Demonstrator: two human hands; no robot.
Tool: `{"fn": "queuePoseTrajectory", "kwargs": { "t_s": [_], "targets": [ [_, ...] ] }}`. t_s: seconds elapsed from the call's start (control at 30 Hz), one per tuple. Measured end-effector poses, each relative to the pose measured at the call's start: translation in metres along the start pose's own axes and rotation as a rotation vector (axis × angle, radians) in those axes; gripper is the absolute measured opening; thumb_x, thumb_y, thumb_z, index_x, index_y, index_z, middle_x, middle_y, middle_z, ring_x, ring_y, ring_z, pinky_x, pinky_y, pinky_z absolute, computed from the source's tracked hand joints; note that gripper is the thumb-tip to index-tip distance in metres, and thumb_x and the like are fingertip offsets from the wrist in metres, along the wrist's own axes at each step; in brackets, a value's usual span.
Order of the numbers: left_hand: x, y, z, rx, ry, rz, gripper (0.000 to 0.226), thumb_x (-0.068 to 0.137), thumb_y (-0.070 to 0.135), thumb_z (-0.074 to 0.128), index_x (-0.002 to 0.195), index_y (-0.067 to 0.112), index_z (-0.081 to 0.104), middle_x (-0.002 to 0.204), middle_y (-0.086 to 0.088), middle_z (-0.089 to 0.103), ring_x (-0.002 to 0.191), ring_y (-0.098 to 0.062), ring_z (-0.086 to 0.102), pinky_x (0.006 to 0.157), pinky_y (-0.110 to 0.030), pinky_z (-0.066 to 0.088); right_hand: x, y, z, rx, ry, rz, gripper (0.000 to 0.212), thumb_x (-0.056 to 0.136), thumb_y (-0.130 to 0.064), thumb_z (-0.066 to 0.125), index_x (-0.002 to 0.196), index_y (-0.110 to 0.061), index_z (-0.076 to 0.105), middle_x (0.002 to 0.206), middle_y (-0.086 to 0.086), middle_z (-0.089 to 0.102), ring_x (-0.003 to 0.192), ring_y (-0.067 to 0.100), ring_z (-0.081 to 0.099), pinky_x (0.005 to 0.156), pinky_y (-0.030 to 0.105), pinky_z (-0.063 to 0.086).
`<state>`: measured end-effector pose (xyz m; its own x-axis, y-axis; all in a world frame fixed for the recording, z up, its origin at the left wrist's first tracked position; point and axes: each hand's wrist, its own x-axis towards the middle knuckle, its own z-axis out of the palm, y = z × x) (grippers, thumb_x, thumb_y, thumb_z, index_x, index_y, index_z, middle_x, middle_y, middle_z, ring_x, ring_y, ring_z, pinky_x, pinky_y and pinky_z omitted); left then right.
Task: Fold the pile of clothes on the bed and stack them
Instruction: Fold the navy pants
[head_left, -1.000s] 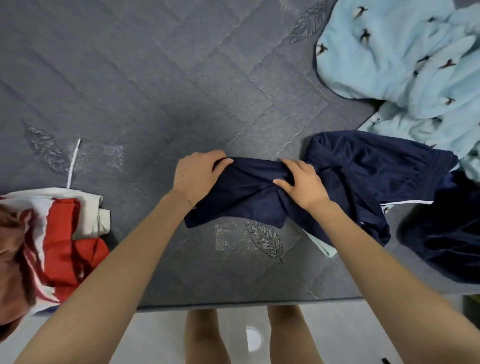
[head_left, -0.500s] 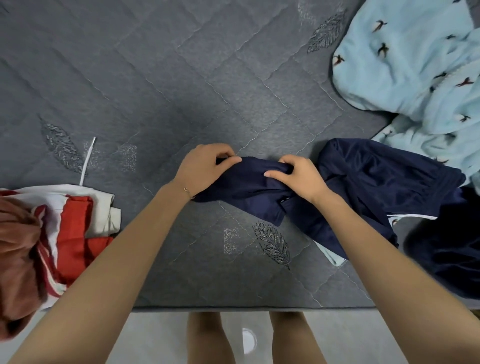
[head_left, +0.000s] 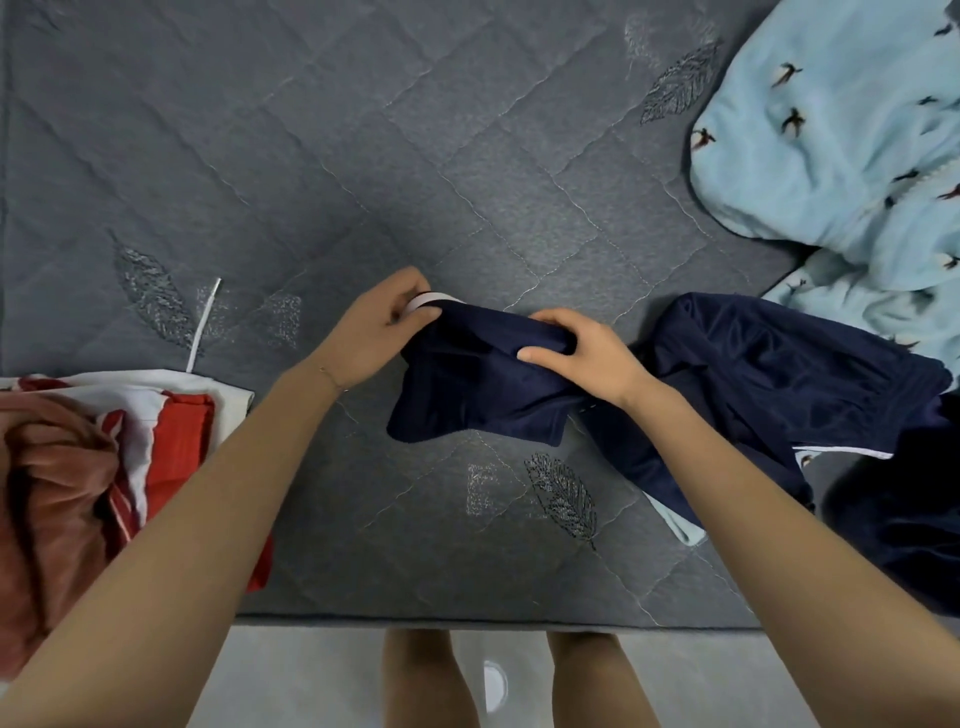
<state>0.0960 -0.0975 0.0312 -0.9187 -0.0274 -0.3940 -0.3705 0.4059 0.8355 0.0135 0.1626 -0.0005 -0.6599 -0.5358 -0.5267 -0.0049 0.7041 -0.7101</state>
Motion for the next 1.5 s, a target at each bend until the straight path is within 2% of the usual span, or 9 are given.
{"fn": "queuePoseTrajectory", "kwargs": {
  "t_s": [0.13, 0.27, 0.4, 0.77, 0.97, 1.07, 1.13, 1.3, 1.5],
  "targets": [
    [0.002, 0.005, 0.0, -0.024, -0.004, 0.031, 0.014, 0.098, 0.019, 0.056, 0.086, 0.016, 0.05, 0.075, 0.012, 0.049, 0.069, -0.002, 0.044, 0.063, -0.014, 0.036, 0.013, -0.032, 0.013, 0.075, -0.065, -0.083, 0.046, 0.083, -0.047, 0.073, 0.121, -0.023, 0.065, 0.116, -0.012, 0.067, 0.109, 0.004, 0.061, 0.1, 0.027, 0.045],
    [0.0, 0.0, -0.011, -0.048, -0.06, -0.015, 0.017, 0.094, 0.026, 0.063, 0.088, 0.012, 0.057, 0.081, 0.003, 0.061, 0.074, -0.005, 0.055, 0.066, -0.017, 0.042, 0.02, -0.06, 0.02, 0.179, -0.059, -0.079, 0.015, 0.088, -0.032, 0.072, 0.085, -0.018, 0.071, 0.079, -0.01, 0.069, 0.077, 0.007, 0.061, 0.078, 0.029, 0.048],
    [-0.005, -0.018, -0.032, 0.065, -0.109, 0.004, 0.021, 0.087, 0.025, 0.073, 0.088, 0.009, 0.059, 0.086, 0.005, 0.06, 0.076, -0.001, 0.053, 0.068, -0.013, 0.041, 0.022, -0.069, 0.013, 0.307, -0.015, -0.021, 0.019, 0.087, -0.023, 0.073, 0.074, -0.013, 0.065, 0.065, -0.01, 0.059, 0.064, 0.003, 0.053, 0.064, 0.019, 0.043],
    [-0.014, -0.034, -0.058, 0.076, -0.098, 0.007, 0.025, 0.096, 0.027, 0.06, 0.078, 0.022, 0.044, 0.066, 0.005, 0.041, 0.06, -0.007, 0.034, 0.057, -0.024, 0.03, 0.029, -0.099, 0.042, 0.304, -0.158, 0.001, 0.01, 0.087, -0.024, 0.074, 0.09, -0.019, 0.067, 0.079, -0.016, 0.064, 0.073, -0.004, 0.057, 0.073, 0.013, 0.044],
    [-0.014, -0.034, -0.087, 0.22, -0.256, -0.057, 0.028, 0.088, 0.035, 0.07, 0.074, 0.019, 0.051, 0.067, 0.004, 0.047, 0.059, -0.008, 0.04, 0.059, -0.024, 0.033, 0.046, -0.125, 0.056, 0.333, -0.04, -0.014, 0.022, 0.086, -0.014, 0.074, 0.075, -0.021, 0.056, 0.07, -0.007, 0.054, 0.066, 0.005, 0.048, 0.066, 0.016, 0.039],
    [-0.012, -0.052, -0.111, 0.414, -0.361, -0.104, 0.024, 0.088, 0.029, 0.071, 0.089, 0.008, 0.059, 0.084, -0.005, 0.06, 0.079, -0.021, 0.056, 0.071, -0.035, 0.042, 0.045, -0.126, 0.054, 0.357, 0.027, 0.008, 0.026, 0.087, -0.011, 0.072, 0.073, -0.018, 0.051, 0.068, -0.003, 0.05, 0.07, 0.012, 0.048, 0.069, 0.021, 0.04],
    [-0.013, -0.063, -0.128, 0.415, -0.318, -0.098, 0.016, 0.092, 0.025, 0.067, 0.09, 0.014, 0.055, 0.087, -0.006, 0.059, 0.085, -0.026, 0.057, 0.074, -0.037, 0.041, 0.045, -0.125, 0.055, 0.388, 0.101, 0.033, 0.025, 0.088, -0.012, 0.071, 0.075, -0.015, 0.05, 0.067, -0.004, 0.051, 0.067, 0.009, 0.051, 0.068, 0.02, 0.041],
    [-0.011, -0.065, -0.156, 0.174, -0.12, -0.054, 0.02, 0.096, 0.023, 0.061, 0.081, 0.03, 0.049, 0.075, 0.005, 0.055, 0.067, -0.004, 0.048, 0.065, -0.023, 0.039, 0.055, -0.127, 0.064, 0.302, 0.228, 0.056, 0.034, 0.086, -0.02, 0.074, 0.072, -0.02, 0.043, 0.064, -0.009, 0.049, 0.058, 0.003, 0.043, 0.061, 0.016, 0.037],
    [-0.002, -0.101, -0.182, 0.442, -0.01, -0.154, 0.009, 0.095, 0.011, 0.058, 0.095, 0.003, 0.062, 0.093, -0.016, 0.065, 0.089, -0.034, 0.059, 0.079, -0.039, 0.046, 0.071, -0.129, 0.071, 0.244, 0.252, 0.105, 0.03, 0.086, -0.026, 0.074, 0.072, -0.02, 0.048, 0.065, -0.013, 0.058, 0.062, 0.003, 0.049, 0.062, 0.017, 0.039]
  ]
}}
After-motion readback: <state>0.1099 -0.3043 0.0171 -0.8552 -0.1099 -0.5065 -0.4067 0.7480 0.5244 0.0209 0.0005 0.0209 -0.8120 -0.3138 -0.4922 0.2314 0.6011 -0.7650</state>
